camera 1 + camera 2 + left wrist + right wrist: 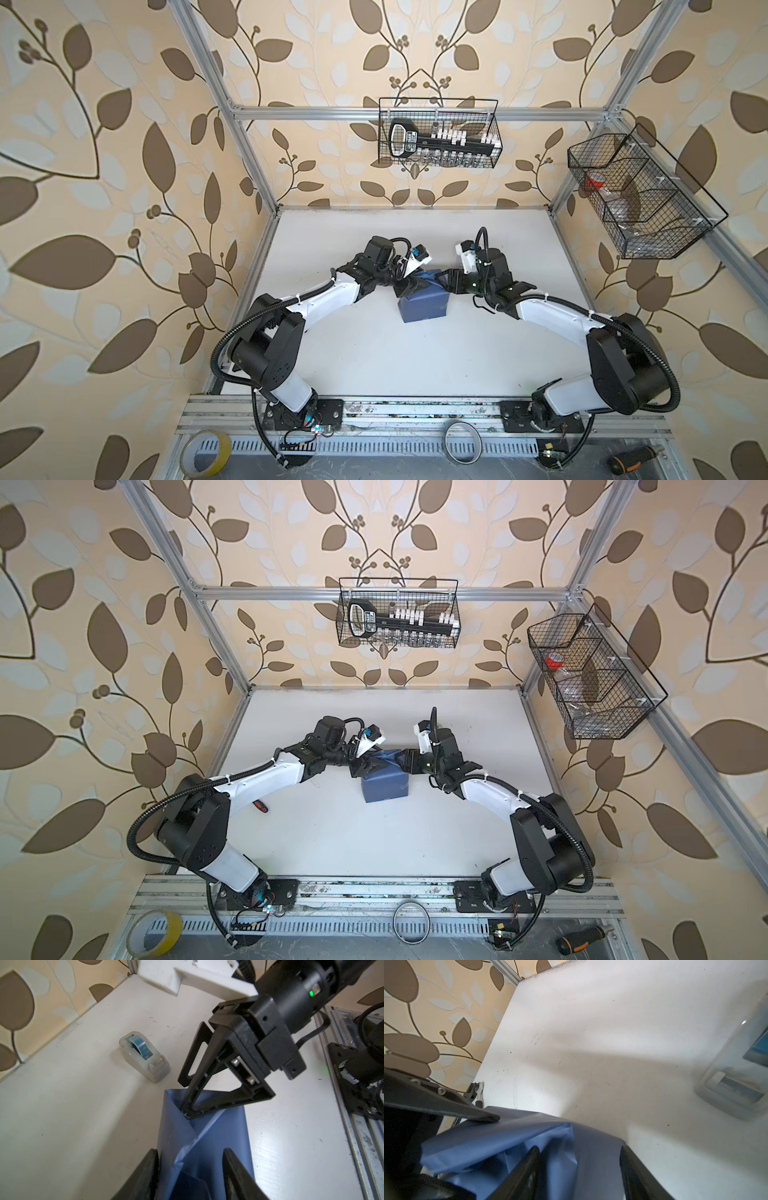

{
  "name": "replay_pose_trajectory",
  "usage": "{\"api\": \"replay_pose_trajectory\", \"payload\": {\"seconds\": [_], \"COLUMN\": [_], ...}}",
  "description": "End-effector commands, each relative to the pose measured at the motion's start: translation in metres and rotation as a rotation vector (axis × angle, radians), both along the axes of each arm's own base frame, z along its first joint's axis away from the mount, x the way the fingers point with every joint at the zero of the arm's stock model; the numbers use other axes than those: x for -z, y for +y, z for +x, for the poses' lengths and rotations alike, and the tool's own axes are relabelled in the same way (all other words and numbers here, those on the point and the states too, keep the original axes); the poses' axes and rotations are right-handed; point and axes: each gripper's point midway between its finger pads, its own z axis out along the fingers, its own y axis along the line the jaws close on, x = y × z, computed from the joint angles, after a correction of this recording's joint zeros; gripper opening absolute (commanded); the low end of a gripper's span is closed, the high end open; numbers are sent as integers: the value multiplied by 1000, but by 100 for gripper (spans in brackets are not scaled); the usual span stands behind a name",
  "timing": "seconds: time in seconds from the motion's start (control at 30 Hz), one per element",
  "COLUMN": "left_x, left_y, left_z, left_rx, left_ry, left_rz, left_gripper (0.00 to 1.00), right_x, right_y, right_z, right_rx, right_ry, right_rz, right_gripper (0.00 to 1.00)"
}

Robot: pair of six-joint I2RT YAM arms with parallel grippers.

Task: Wrap a gift box in wrapping paper
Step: Fold the wrapping paper for the gift box.

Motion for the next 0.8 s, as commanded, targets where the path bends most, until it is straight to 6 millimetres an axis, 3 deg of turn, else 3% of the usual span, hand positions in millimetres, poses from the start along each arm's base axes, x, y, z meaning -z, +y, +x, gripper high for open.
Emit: {"api": "replay_pose_trajectory", "payload": {"seconds": [0.0, 0.37, 0.77], "left_x": [-24, 14, 32], "left_y": [-10, 1, 8], "left_z": [-12, -38, -42], "left_rx": [68, 119, 89], "left_ry": [-34, 72, 91], "left_rz": [-66, 33, 64], "left_gripper": [52, 52, 51], "right_x": [32, 27, -32], "right_y": [-6, -8, -20], "right_z": [-13, -12, -8], "right_rx": [6, 11, 10], "right_ry": [86, 77, -42], "right_rz": [-52, -44, 49], "right_gripper": [62, 62, 71]}}
